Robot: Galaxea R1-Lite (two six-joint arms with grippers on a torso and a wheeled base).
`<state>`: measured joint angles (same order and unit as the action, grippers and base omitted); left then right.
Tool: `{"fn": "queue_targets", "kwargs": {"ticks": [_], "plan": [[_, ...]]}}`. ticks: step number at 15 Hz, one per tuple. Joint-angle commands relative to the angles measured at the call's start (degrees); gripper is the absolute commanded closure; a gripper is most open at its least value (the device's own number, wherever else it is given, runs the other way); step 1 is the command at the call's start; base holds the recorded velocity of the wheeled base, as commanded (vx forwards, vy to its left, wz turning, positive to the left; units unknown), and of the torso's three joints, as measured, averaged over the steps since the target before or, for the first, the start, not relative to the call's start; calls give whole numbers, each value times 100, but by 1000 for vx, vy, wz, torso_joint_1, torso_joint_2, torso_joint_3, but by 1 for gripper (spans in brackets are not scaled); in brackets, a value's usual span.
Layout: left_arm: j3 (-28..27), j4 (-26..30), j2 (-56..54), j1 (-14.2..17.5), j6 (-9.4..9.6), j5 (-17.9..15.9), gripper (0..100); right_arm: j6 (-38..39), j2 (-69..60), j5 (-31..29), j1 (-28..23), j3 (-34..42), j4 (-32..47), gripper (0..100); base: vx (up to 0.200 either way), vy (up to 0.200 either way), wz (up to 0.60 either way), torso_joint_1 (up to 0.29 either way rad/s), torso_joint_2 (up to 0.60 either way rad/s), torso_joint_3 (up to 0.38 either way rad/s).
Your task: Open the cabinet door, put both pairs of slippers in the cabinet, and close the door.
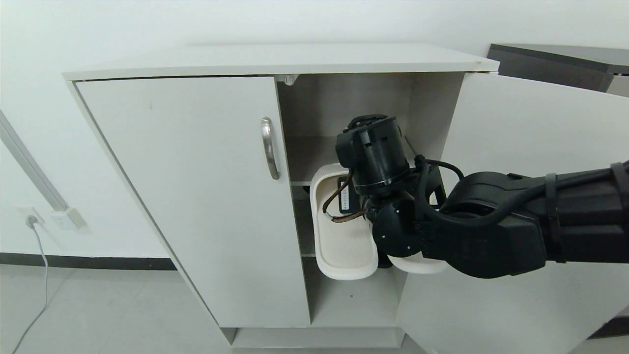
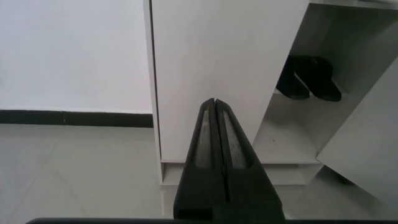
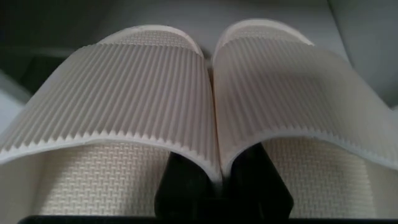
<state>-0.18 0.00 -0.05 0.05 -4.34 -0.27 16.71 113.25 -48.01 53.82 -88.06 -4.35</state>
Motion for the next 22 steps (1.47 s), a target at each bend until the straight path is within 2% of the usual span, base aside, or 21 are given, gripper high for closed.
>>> {"fn": "queue_targets", "kwargs": {"ticks": [1,6,12,22], "plan": [[1,0,5,4,-5,0,100,-1,4,2,-3,9,5,100,200,0,0,2,7,7],[1,0,5,4,3,-8,100,-1,180,2,-74,-44,-22,100,200,0,0,2,3,4],[1,0,5,4,3,-8,100,-133,628,19,-328,-633,-13,100,0,0,0,0,0,0],[1,0,5,4,3,-8,100,-432,1445,72,-706,-2303,382,100,0,0,0,0,0,0]]}}
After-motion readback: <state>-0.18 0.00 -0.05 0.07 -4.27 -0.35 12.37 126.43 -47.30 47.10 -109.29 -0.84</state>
